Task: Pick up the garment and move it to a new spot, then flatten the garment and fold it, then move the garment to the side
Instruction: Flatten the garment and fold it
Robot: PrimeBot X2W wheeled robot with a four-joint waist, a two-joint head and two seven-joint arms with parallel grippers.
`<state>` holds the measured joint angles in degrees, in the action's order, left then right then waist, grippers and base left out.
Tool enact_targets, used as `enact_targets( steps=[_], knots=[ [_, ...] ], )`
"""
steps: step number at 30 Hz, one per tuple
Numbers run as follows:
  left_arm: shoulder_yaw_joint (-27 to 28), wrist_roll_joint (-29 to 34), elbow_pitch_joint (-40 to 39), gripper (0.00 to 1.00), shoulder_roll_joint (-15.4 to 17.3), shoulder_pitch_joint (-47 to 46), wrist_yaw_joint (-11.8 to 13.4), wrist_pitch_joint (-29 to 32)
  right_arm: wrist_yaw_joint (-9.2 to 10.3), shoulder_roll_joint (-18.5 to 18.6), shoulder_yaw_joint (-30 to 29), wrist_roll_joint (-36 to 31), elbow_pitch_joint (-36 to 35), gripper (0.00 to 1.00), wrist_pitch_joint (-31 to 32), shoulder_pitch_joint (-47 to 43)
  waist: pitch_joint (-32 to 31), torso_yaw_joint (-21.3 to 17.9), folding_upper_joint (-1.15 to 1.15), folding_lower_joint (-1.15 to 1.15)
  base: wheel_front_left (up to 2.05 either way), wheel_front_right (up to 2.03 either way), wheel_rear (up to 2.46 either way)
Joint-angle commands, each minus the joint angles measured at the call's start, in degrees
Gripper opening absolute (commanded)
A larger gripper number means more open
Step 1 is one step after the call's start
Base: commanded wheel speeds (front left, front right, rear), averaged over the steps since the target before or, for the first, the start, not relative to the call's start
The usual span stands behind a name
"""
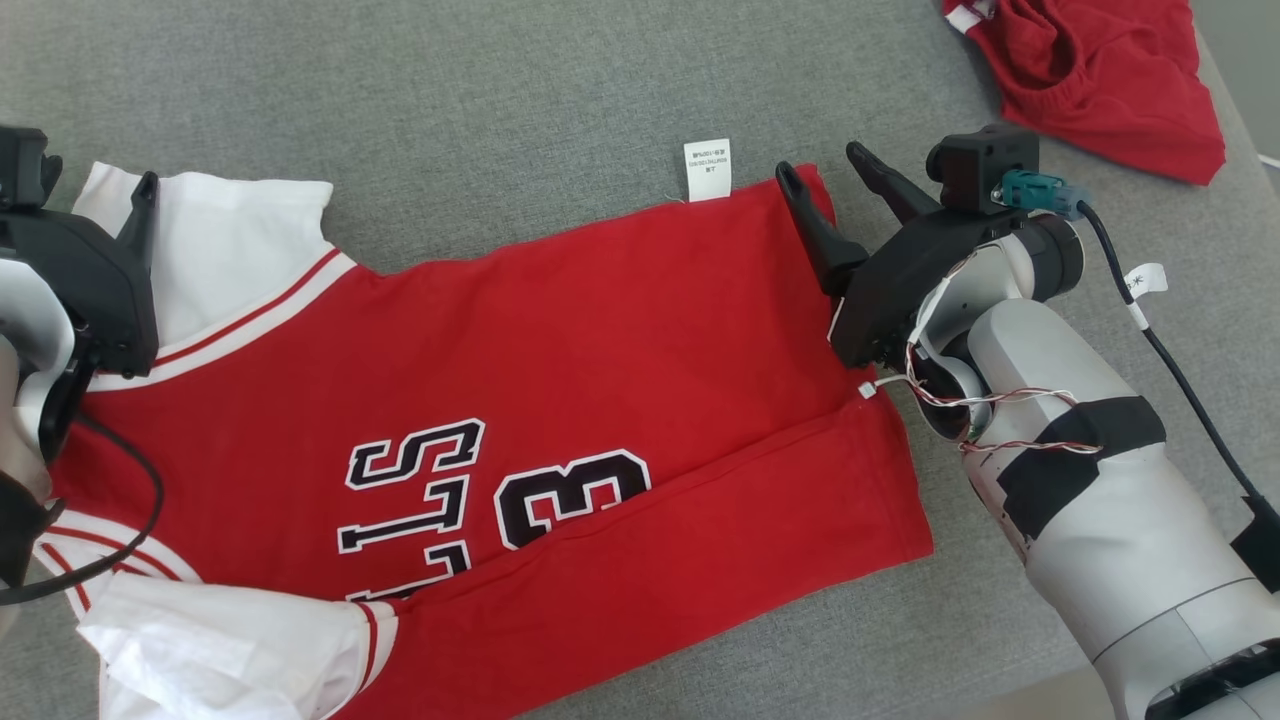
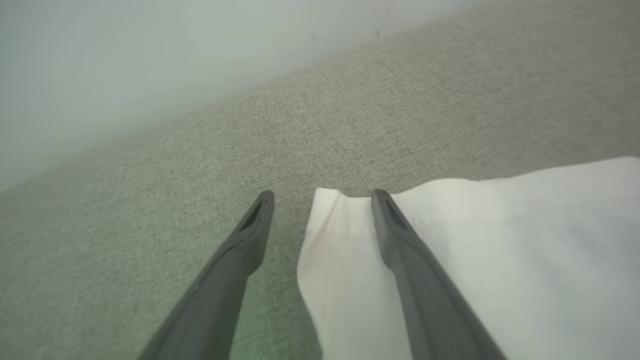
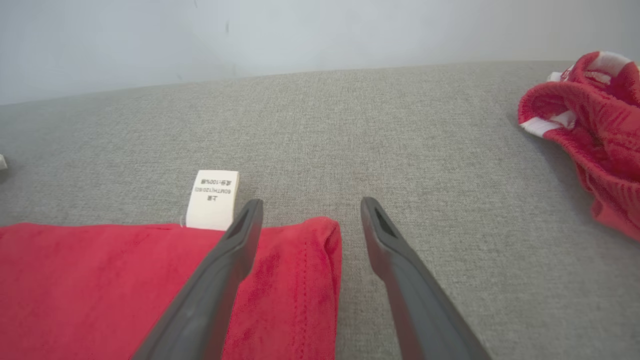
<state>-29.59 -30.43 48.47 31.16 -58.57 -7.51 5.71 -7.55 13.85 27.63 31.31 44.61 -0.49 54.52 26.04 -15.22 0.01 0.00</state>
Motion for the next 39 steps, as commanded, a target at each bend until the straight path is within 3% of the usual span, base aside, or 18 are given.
enact_targets(
  steps=[1, 10, 12, 13, 14, 15, 19, 28, 39],
  knots=[
    [-0.28, -0.35, 0.5, 1.0, -0.18, -0.65, 0.08, -0.15, 0.16, 0.4, 0.62, 0.65, -0.17, 1.0, 0.75, -0.02, -0.18, 0.25, -0.01, 0.0, 0.0, 0.0, 0.0],
    [-1.69, -2.81, 2.99, 1.0, -1.15, -1.75, 0.08, 0.98, 0.16, -0.07, 1.9, 2.44, 2.54, 1.0, 3.19, 0.67, 0.39, 0.95, -0.01, 0.0, 0.0, 0.0, 0.0],
    [-1.71, -3.51, 3.54, 0.99, -1.37, -2.01, 0.08, 1.32, 0.16, -0.32, 2.04, 2.76, 3.05, 0.76, 3.54, 1.11, 0.61, 1.07, -0.01, 0.0, 0.0, 0.0, 0.0],
    [-1.64, -3.8, 3.94, 0.48, -1.53, -1.99, 0.08, 1.61, 0.16, -0.39, 2.12, 2.87, 3.32, 0.4, 3.57, 1.29, 0.72, 1.14, -0.01, 0.0, 0.0, 0.0, 0.0],
    [-1.68, -4.35, 4.38, 0.16, -1.72, -1.9, 0.08, 2.0, 0.16, -0.52, 2.22, 2.96, 3.65, 0.1, 3.52, 1.49, 0.81, 1.2, -0.01, 0.0, 0.0, 0.0, 0.0],
    [-1.86, -4.95, 4.66, 0.0, -1.84, -1.73, 0.09, 2.35, 0.16, -0.78, 2.07, 3.23, 3.84, 0.0, 3.04, 1.8, 0.88, 1.22, -0.01, 0.0, 0.0, 0.0, 0.0],
    [-2.73, -6.26, 4.97, 0.0, -1.85, -1.78, 0.09, 2.02, 0.16, -1.17, 1.86, 2.85, 5.58, 0.0, 1.32, 3.37, 0.99, 1.55, -0.01, 0.0, 0.0, 0.0, 0.0],
    [-3.3, -6.93, 3.58, 0.0, -2.82, -2.59, 0.11, -5.24, 0.16, -0.3, 3.04, 2.84, 8.92, 0.0, -3.49, 3.08, -2.31, 3.64, -0.01, 0.0, 0.0, 0.0, 0.0],
    [-2.91, -9.08, -2.36, 0.0, -4.01, 5.98, 0.69, -15.27, 0.16, 2.97, 5.79, 4.59, 5.74, 0.0, -11.24, -4.67, -8.35, 6.03, -0.01, 0.0, 0.0, 0.0, 0.0]
  ],
)
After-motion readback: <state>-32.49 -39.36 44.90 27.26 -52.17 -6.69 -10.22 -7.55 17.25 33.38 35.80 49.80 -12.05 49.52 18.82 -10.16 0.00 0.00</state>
